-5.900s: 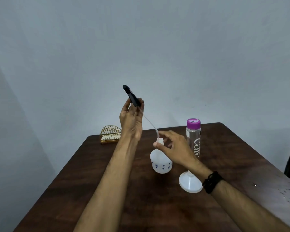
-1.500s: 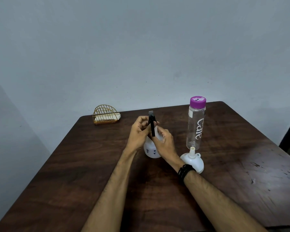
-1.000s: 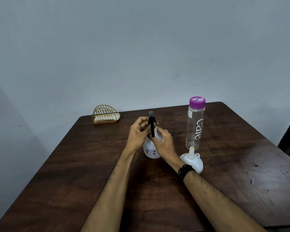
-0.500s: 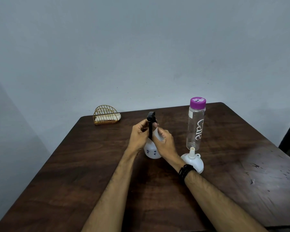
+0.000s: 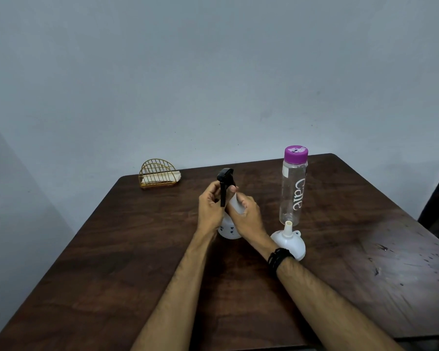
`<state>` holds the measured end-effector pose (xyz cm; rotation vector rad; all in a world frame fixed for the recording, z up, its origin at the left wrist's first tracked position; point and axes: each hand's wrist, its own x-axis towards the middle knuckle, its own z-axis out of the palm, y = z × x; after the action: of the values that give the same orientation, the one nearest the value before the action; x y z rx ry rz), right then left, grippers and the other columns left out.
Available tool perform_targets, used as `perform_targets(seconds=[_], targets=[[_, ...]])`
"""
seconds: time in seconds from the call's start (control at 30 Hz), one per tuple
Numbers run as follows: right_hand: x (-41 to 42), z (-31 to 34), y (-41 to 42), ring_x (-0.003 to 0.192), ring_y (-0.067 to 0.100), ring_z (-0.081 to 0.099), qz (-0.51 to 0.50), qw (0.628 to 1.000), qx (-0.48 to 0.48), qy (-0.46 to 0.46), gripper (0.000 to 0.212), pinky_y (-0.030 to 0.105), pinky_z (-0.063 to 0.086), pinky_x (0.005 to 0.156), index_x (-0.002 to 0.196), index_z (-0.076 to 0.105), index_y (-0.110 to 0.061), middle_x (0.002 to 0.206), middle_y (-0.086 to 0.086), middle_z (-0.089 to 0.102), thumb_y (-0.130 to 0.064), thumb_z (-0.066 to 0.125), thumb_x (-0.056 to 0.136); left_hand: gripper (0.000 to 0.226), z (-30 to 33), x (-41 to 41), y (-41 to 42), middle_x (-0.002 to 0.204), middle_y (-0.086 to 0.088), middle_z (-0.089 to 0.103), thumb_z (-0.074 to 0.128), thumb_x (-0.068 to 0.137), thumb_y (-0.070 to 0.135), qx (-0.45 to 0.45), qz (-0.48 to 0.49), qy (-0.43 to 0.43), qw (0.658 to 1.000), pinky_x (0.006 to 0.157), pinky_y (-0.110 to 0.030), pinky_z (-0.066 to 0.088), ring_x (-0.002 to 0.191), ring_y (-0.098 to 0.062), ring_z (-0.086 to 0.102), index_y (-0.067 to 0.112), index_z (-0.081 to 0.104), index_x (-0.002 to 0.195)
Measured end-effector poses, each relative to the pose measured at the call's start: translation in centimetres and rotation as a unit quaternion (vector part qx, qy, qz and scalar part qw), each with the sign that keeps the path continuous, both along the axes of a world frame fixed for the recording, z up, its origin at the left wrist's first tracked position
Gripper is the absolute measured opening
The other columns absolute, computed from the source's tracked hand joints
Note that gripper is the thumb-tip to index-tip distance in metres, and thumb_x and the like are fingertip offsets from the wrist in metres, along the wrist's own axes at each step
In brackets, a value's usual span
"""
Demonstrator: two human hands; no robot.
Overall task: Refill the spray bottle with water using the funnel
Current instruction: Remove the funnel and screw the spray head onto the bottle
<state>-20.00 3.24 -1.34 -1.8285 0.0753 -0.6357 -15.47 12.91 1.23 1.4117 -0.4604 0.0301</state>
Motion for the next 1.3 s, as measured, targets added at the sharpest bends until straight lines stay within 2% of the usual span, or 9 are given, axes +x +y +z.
perform_targets(seconds=[0.1,0.2,0.37,0.5,0.67,0.77,0.97,1.17,1.3], targets=[[-0.3,0.5,0.1,0.077,-0.018,0.056,0.011,1.0,-0.004,-0.001,0.026,0.008,0.045,0.064,0.103,0.067,0.002,0.08,-0.01,0.058,-0.022,0.059,0.099,0.017,0.0,0.0,0.0,0.103,-0.005,0.077,0.069,0.094,0.016,0.01,-0.009,-0.008,1.0,0.091,-0.035,0.058,0.101,-0.02,0.072,0.009,0.07,0.109],[-0.5,0.9,0.2,0.078,-0.002,0.064,0.024,0.999,0.007,-0.022,0.04,0.019,0.05,0.064,0.097,0.068,0.0,0.08,-0.001,0.065,-0.039,0.06,0.096,0.018,0.0,0.2,0.2,0.104,-0.007,0.076,0.067,0.095,0.017,0.02,-0.018,-0.025,0.999,0.087,-0.031,0.058,0.099,-0.017,0.072,0.006,0.071,0.11],[-0.5,0.7,0.3,0.075,0.002,0.063,0.008,1.0,-0.002,-0.017,0.025,0.03,0.052,0.065,0.093,0.067,0.001,0.081,0.007,0.068,-0.023,0.062,0.097,0.027,0.0,0.1,0.4,0.103,-0.013,0.075,0.065,0.096,0.017,0.026,-0.013,-0.018,0.999,0.082,-0.027,0.057,0.094,-0.017,0.072,-0.003,0.067,0.114],[-0.4,0.2,0.2,0.079,0.014,0.069,-0.004,1.0,-0.015,-0.005,0.031,0.039,0.058,0.066,0.098,0.068,-0.009,0.088,0.005,0.071,-0.038,0.055,0.099,0.015,-0.5,-0.5,0.1,0.098,-0.004,0.075,0.066,0.095,0.013,0.01,-0.005,-0.004,1.0,0.08,-0.022,0.057,0.09,-0.01,0.072,0.008,0.067,0.109],[-0.8,-0.8,-0.4,0.115,0.017,0.059,0.006,0.989,-0.135,0.052,0.042,0.045,0.054,0.091,0.127,0.057,-0.021,0.117,-0.002,0.065,-0.045,0.048,0.093,0.019,-1.2,-1.3,0.2,0.099,-0.006,0.074,0.068,0.094,0.009,0.018,0.009,-0.034,0.999,0.078,-0.026,0.058,0.091,-0.012,0.072,0.006,0.067,0.112],[-3.5,0.1,-0.4,0.131,0.017,0.046,-0.04,0.971,-0.228,0.057,0.057,0.038,0.047,0.105,0.143,0.048,-0.012,0.139,0.001,0.055,-0.031,0.062,0.091,0.018,-2.0,-1.5,0.2,0.1,0.0,0.075,0.074,0.09,0.024,0.051,0.051,-0.048,0.996,0.084,-0.042,0.059,0.096,-0.018,0.072,0.025,0.069,0.106],[-8.3,0.4,-2.4,0.096,0.013,0.054,-0.193,0.915,-0.329,-0.131,0.028,0.023,0.046,0.083,0.112,0.067,-0.017,0.108,-0.004,0.063,-0.026,0.07,0.085,0.057,-3.0,-4.4,-0.2,0.114,0.011,0.055,0.085,0.074,0.031,0.154,0.284,-0.082,0.943,0.09,-0.028,0.045,0.106,-0.007,0.047,0.018,0.054,0.12],[-10.3,-1.7,-6.9,0.088,0.01,0.051,-0.202,0.928,-0.31,-0.04,0.033,0.028,0.048,0.077,0.102,0.06,-0.022,0.101,-0.008,0.059,-0.03,0.078,0.076,0.032,-3.9,-9.3,-2.9,0.089,0.005,0.055,0.082,0.078,0.016,0.186,0.299,-0.243,0.904,0.07,-0.021,0.043,0.082,-0.008,0.05,0.013,0.056,0.096],[-11.1,-2.9,-8.9,0.083,0.009,0.055,-0.157,0.952,-0.258,0.046,0.027,0.027,0.046,0.067,0.096,0.062,-0.027,0.087,-0.014,0.054,-0.044,0.072,0.079,0.034,-4.1,-10.8,-4.5,0.067,0.009,0.047,0.077,0.082,0.015,0.184,0.326,-0.154,0.915,0.057,-0.028,0.04,0.061,-0.013,0.048,0.019,0.043,0.076]])
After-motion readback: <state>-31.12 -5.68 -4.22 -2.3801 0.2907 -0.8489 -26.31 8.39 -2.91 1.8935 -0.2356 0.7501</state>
